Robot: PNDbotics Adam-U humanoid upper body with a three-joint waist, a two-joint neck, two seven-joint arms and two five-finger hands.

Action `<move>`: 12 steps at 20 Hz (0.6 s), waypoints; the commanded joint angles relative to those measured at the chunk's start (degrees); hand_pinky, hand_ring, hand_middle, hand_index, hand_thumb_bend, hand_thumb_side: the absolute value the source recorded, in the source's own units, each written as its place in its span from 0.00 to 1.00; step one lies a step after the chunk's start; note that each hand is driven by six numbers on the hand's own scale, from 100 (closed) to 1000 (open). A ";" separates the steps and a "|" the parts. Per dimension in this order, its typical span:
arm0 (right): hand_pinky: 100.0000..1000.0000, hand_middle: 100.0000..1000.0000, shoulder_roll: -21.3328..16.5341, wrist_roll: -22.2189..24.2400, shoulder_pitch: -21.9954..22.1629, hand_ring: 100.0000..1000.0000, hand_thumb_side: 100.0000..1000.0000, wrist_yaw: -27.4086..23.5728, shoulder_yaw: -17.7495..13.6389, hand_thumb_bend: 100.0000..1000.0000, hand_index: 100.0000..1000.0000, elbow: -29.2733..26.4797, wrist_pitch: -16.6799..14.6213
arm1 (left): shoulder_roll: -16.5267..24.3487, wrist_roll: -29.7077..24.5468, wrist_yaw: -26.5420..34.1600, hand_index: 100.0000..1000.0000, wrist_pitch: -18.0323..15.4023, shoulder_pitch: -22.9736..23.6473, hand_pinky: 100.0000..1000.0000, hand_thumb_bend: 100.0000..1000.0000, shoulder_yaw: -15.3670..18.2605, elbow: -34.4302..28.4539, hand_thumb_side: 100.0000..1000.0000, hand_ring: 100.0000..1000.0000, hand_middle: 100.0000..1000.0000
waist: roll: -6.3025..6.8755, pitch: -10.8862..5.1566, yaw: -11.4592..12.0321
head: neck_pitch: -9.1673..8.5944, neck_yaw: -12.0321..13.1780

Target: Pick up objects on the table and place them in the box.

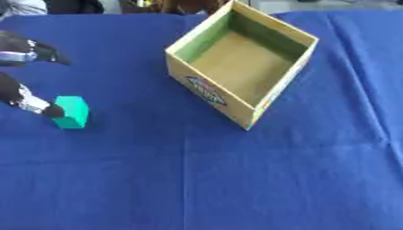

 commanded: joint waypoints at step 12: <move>0.74 0.53 -0.79 0.48 -0.34 0.75 0.86 -0.37 -0.17 0.00 0.65 -0.79 0.03 | -0.98 -0.58 -0.35 1.00 -1.36 -0.63 0.82 0.69 -3.07 4.91 0.79 0.84 0.88 | -0.06 -0.43 -0.23 | -0.90 0.60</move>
